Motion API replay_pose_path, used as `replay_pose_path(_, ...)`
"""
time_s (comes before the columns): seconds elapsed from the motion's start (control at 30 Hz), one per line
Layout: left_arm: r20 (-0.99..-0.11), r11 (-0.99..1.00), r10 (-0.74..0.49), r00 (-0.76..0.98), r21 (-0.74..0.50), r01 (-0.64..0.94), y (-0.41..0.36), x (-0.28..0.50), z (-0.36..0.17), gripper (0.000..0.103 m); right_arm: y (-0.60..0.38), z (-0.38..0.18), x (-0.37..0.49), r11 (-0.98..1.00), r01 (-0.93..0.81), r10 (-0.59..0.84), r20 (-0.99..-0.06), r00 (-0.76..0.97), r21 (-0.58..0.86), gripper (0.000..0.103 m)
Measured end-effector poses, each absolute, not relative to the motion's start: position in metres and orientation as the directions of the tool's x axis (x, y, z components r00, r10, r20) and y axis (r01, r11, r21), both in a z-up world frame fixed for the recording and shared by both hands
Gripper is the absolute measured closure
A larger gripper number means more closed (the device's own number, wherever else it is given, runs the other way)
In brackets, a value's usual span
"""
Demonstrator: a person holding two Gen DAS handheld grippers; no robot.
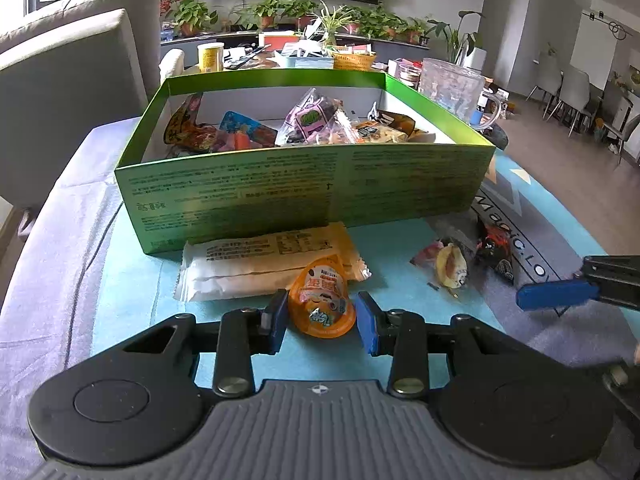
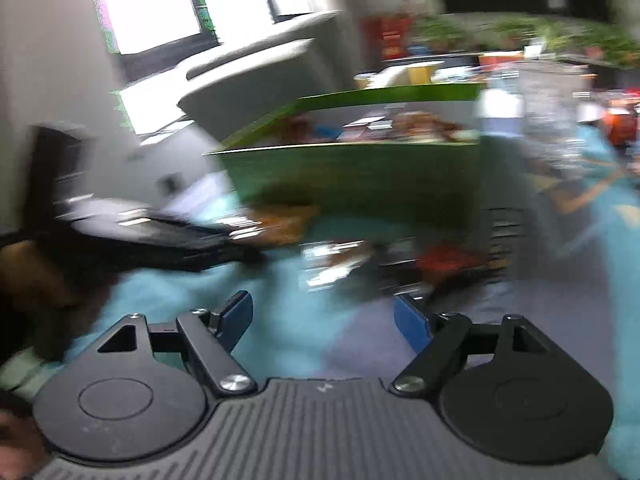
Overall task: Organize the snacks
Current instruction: 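Grasp the orange round cup snack with the left tool while the right tool grasps the black-and-red spicy pack, then carry both snacks over the green box and open both tools to drop them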
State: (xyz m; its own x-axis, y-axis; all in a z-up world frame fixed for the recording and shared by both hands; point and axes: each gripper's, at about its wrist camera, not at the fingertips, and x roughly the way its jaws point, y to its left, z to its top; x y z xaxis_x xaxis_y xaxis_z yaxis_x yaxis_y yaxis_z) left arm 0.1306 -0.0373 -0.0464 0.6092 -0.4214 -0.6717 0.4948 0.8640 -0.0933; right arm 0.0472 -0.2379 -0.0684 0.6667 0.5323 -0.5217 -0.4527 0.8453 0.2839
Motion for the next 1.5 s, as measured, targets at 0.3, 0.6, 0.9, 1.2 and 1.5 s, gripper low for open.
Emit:
replay_pose_path(0.3, -0.668, 0.870, -0.416, 0.617, -0.095, 0.484, -0.035, 0.127, -0.045, 0.070, -0.267, -0.068, 0.081, 0.951, -0.306, 0.274, -0.561, 0.781, 0.039, 0.042)
replay_pose_path(0.6, -0.672, 0.888, -0.390, 0.629, -0.093, 0.451, -0.030, 0.129, -0.043, 0.070, -0.274, -0.083, 0.100, 0.911, -0.408, 0.356, -0.597, 0.719, 0.052, 0.042)
replay_pose_path(0.9, -0.668, 0.890, -0.392, 0.633, -0.103, 0.444, -0.030, 0.131, -0.043, 0.070, -0.269, -0.083, 0.098, 0.952, -0.304, 0.263, -0.601, 0.755, 0.035, 0.042)
replay_pose_path(1.2, -0.646, 0.893, -0.397, 0.652, -0.107, 0.438, -0.025, 0.126, -0.035, 0.070, -0.270, -0.077, 0.088, 0.965, -0.244, 0.251, -0.582, 0.773, 0.092, 0.043)
replay_pose_path(1.5, -0.624, 0.895, -0.401, 0.671, -0.111, 0.431, -0.021, 0.122, -0.027, 0.070, -0.268, -0.061, 0.069, 0.966, -0.238, 0.256, -0.531, 0.808, 0.103, 0.043)
